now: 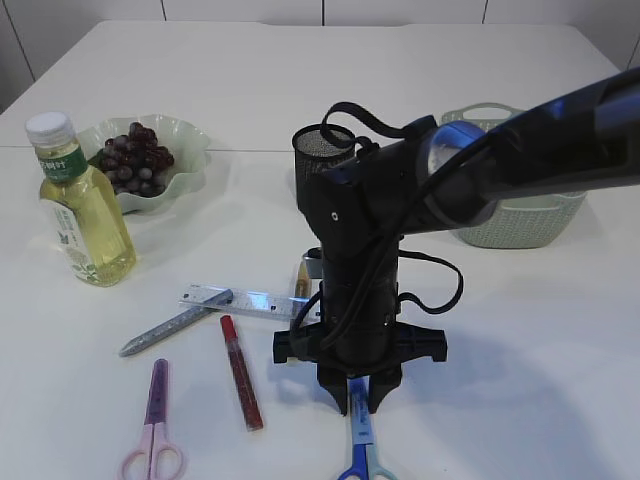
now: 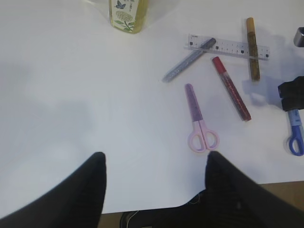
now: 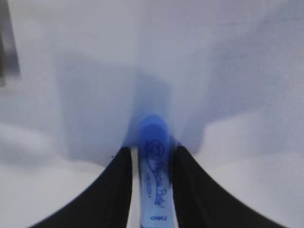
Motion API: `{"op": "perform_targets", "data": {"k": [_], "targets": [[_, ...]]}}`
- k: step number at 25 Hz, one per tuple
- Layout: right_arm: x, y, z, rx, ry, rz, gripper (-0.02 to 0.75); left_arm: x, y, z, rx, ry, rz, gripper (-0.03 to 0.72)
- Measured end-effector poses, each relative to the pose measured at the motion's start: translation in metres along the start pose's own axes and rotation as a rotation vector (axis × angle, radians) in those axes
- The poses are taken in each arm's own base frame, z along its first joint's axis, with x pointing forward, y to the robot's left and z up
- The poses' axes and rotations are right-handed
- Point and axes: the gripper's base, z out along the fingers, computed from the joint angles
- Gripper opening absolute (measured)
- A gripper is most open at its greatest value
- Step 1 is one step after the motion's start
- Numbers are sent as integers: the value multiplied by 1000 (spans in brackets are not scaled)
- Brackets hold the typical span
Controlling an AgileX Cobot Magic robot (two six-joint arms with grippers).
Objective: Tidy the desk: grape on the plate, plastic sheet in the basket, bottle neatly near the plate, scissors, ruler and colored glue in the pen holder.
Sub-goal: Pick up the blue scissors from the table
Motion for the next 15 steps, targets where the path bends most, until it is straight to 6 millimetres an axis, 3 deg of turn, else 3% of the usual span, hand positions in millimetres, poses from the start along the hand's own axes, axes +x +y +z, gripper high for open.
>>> {"op": "perform_targets", "data": {"k": [15], "targets": [[0,1,0,-1,8,-47,251,0,0,0,0,-2,2,477]]}}
